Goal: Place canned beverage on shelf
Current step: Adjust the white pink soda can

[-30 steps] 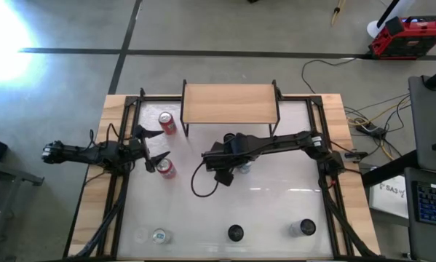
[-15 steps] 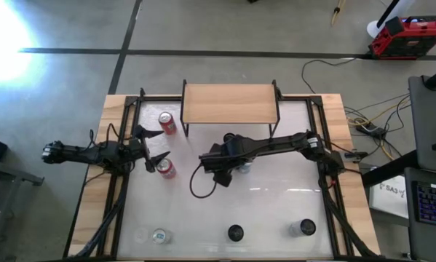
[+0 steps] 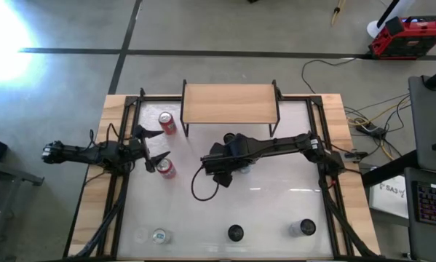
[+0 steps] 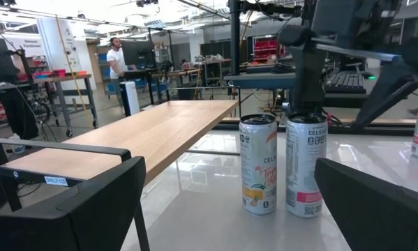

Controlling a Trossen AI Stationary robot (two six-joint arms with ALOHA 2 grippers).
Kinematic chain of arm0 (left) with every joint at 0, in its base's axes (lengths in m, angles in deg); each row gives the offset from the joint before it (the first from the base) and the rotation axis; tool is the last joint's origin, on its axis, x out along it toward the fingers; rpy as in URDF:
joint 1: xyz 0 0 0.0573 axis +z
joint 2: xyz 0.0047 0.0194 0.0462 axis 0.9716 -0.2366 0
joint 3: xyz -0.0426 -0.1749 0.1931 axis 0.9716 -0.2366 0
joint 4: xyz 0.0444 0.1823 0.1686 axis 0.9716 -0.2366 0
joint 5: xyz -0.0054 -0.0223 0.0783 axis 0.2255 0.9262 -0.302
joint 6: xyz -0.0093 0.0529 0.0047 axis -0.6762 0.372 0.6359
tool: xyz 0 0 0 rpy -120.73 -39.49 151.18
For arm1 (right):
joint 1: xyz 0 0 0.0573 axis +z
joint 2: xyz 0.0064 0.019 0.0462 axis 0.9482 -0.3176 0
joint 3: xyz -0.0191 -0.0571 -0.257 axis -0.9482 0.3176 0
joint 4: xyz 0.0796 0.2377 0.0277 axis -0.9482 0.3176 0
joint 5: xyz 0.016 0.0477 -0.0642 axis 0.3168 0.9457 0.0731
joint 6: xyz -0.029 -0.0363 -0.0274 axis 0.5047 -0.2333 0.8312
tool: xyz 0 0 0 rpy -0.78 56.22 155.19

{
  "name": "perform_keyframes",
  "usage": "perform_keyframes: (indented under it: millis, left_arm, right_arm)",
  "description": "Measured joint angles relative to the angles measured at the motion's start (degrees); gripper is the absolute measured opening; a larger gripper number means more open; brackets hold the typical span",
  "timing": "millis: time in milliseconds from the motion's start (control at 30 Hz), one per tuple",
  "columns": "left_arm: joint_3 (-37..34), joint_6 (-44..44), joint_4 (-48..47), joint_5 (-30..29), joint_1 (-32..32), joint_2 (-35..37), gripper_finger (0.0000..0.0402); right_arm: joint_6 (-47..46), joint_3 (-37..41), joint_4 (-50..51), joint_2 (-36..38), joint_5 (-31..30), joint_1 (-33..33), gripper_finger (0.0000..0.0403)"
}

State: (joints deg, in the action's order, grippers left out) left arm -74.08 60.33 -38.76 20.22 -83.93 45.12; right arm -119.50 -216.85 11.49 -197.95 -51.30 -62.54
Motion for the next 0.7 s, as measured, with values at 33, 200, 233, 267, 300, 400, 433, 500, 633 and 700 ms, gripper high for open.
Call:
perform_keyframes:
  millis: [33, 200, 233, 267, 300, 400, 433, 500, 633, 700]
  left_arm:
    - [0.0, 0.0, 0.0, 0.0, 0.0, 0.0, 0.04]
    - [0.0, 0.0, 0.0, 0.0, 0.0, 0.0, 0.04]
    - [0.0, 0.0, 0.0, 0.0, 0.0, 0.0, 0.04]
    - [0.0, 0.0, 0.0, 0.0, 0.0, 0.0, 0.04]
    - [0.0, 0.0, 0.0, 0.0, 0.0, 0.0, 0.04]
    - [0.0, 0.0, 0.0, 0.0, 0.0, 0.0, 0.04]
    - [0.0, 0.0, 0.0, 0.0, 0.0, 0.0, 0.04]
    - [0.0, 0.0, 0.0, 0.0, 0.0, 0.0, 0.04]
    - [0.0, 0.0, 0.0, 0.0, 0.0, 0.0, 0.04]
    - [0.0, 0.0, 0.0, 0.0, 0.0, 0.0, 0.04]
  right_arm:
    - [-0.1, 0.0, 0.3, 0.0, -0.2, -0.1, 0.0392]
    - [-0.2, 1.7, 0.1, 0.0, -0.3, -1.1, 0.0392]
    - [-0.4, 2.3, 0.1, 0.0, -0.3, -1.4, 0.0392]
    - [-0.6, 2.9, 0.2, 0.0, -0.3, -1.8, 0.0392]
    - [-0.9, 3.5, 0.1, 0.0, -0.3, -2.1, 0.0392]
    - [-1.6, 4.8, 0.0, 0.0, 0.5, -3.1, 0.0392]
    - [-1.6, 5.2, -0.3, 0.0, 1.4, -3.4, 0.0392]
    - [-1.1, 6.0, -1.2, 0.0, 3.8, -3.8, 0.0392]
    - [0.2, 7.2, -3.7, 0.0, 5.4, -4.0, 0.0392]
    - [0.6, 7.6, -4.7, 0.1, 5.7, -4.0, 0.0392]
